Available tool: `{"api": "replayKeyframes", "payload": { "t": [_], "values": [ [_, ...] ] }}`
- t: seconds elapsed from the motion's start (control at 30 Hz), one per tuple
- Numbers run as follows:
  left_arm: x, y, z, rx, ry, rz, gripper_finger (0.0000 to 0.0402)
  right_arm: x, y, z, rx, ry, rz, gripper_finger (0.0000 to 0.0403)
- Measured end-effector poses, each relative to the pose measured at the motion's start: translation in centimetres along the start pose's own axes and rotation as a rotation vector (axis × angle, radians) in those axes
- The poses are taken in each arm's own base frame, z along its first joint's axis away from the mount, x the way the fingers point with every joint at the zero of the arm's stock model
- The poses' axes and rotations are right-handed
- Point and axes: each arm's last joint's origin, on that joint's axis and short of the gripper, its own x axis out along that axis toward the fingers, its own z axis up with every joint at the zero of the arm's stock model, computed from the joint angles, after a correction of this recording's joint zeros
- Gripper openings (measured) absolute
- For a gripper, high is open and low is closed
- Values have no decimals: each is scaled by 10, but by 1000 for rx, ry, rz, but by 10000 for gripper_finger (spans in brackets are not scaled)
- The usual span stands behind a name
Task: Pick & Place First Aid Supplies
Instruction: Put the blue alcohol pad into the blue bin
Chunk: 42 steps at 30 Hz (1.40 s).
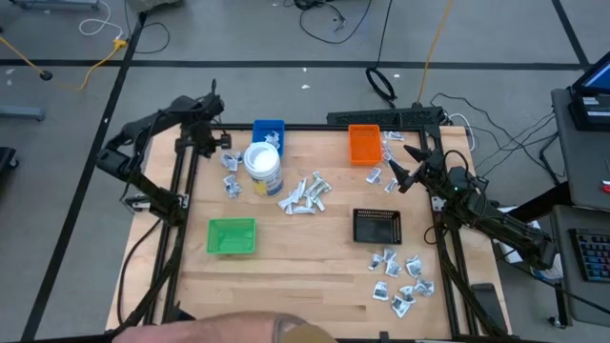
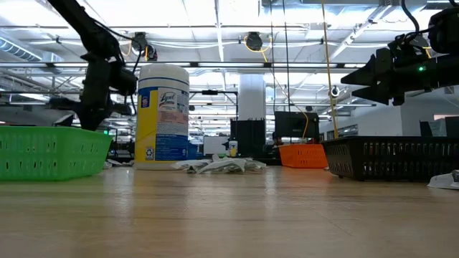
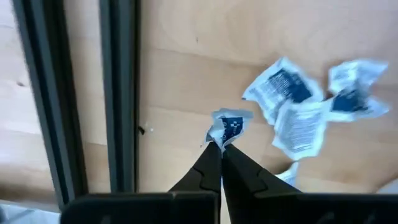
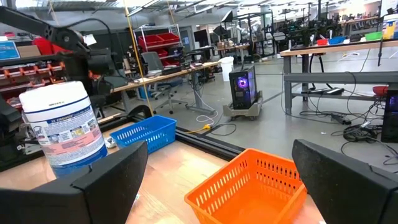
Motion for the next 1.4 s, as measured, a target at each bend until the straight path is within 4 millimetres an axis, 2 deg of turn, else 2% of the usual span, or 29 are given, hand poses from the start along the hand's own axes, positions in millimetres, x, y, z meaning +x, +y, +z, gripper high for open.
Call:
{"api": "replayKeyframes", "payload": {
  "t": [0.2,0.37,0.53,0.87,1.1,1.27,1.4],
  "values": [
    [-17,-4,1,-65,9,-36,2,0,0,0,0,0,0,393],
    [-32,-20,6,-96,-12,-73,1,0,0,0,0,0,0,393],
    [-39,-49,20,-60,-2,-77,1,0,0,0,0,0,0,393],
    [-52,-125,59,73,-22,-108,1,0,0,0,0,0,0,393],
    [-54,-165,69,147,-13,-127,1,0,0,0,0,0,0,393],
    [-48,-176,70,160,-7,-119,1,0,0,0,0,0,0,393],
    [-32,-186,70,178,15,-95,1,0,0,0,0,0,0,393]
  ]
}}
